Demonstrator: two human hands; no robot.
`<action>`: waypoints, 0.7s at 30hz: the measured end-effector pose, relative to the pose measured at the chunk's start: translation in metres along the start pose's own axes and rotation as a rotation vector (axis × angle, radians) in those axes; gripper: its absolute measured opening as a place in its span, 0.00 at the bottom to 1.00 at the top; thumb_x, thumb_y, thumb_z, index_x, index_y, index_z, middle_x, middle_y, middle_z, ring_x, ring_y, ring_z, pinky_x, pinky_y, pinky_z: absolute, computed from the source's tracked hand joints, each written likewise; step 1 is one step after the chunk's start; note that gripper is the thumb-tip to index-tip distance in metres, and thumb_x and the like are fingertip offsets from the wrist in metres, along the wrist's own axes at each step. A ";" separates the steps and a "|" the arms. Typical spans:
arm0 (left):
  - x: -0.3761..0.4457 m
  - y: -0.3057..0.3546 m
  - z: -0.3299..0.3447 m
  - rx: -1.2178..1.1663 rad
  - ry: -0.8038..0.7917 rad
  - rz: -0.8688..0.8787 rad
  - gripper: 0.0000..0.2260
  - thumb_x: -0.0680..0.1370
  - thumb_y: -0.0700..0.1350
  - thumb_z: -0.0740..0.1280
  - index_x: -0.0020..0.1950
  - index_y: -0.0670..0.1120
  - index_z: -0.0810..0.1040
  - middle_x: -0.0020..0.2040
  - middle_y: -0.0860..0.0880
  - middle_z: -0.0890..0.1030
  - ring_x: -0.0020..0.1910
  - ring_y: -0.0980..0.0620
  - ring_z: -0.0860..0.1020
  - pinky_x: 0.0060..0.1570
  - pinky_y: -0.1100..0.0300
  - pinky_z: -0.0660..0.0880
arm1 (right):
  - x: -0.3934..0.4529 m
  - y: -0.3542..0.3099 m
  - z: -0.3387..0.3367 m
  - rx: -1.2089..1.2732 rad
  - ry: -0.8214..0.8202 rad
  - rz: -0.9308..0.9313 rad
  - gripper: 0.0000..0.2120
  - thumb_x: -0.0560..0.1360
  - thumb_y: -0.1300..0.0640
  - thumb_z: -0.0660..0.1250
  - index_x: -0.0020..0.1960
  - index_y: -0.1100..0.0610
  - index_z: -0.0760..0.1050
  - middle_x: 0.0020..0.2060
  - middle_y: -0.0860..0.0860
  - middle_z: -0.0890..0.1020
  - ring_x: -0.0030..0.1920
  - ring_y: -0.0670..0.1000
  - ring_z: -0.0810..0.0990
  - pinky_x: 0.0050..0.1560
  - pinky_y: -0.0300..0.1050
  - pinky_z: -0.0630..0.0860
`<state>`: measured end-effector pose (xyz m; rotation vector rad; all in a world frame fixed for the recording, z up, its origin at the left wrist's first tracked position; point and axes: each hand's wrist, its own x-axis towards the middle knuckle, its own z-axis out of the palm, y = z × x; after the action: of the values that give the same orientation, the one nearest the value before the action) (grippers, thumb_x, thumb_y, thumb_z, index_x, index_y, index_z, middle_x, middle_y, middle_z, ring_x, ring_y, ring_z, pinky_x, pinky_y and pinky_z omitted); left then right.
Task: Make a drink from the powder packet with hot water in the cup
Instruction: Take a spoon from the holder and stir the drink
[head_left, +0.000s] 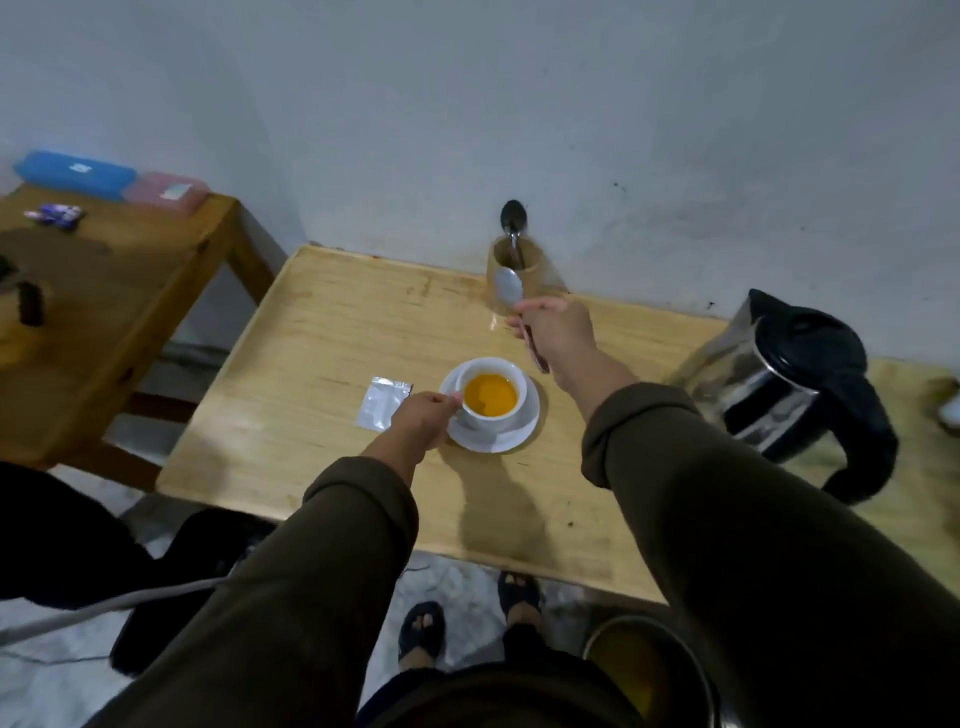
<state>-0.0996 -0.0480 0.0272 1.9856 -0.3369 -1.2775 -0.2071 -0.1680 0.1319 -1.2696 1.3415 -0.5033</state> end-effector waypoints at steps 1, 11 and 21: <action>0.001 0.000 -0.001 0.007 -0.020 0.007 0.20 0.79 0.53 0.64 0.61 0.38 0.77 0.41 0.41 0.79 0.38 0.43 0.78 0.48 0.55 0.75 | -0.007 0.000 0.001 0.050 -0.016 0.053 0.07 0.75 0.63 0.63 0.47 0.60 0.80 0.39 0.55 0.84 0.35 0.48 0.78 0.39 0.41 0.75; -0.005 -0.001 -0.007 0.245 -0.045 0.119 0.17 0.79 0.49 0.64 0.65 0.43 0.76 0.63 0.40 0.78 0.62 0.39 0.77 0.64 0.47 0.74 | -0.061 0.020 -0.007 -0.013 -0.044 -0.117 0.07 0.74 0.64 0.67 0.39 0.55 0.78 0.41 0.52 0.82 0.36 0.44 0.76 0.36 0.33 0.73; -0.003 -0.003 -0.008 0.272 -0.039 0.148 0.16 0.78 0.49 0.64 0.64 0.45 0.76 0.63 0.42 0.79 0.62 0.40 0.77 0.64 0.48 0.74 | -0.066 0.038 0.000 -0.451 0.140 -0.225 0.19 0.80 0.54 0.54 0.52 0.65 0.79 0.48 0.58 0.85 0.50 0.55 0.80 0.49 0.44 0.73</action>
<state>-0.0942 -0.0409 0.0290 2.1158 -0.6960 -1.2291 -0.2378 -0.0991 0.1273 -1.7974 1.4890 -0.4649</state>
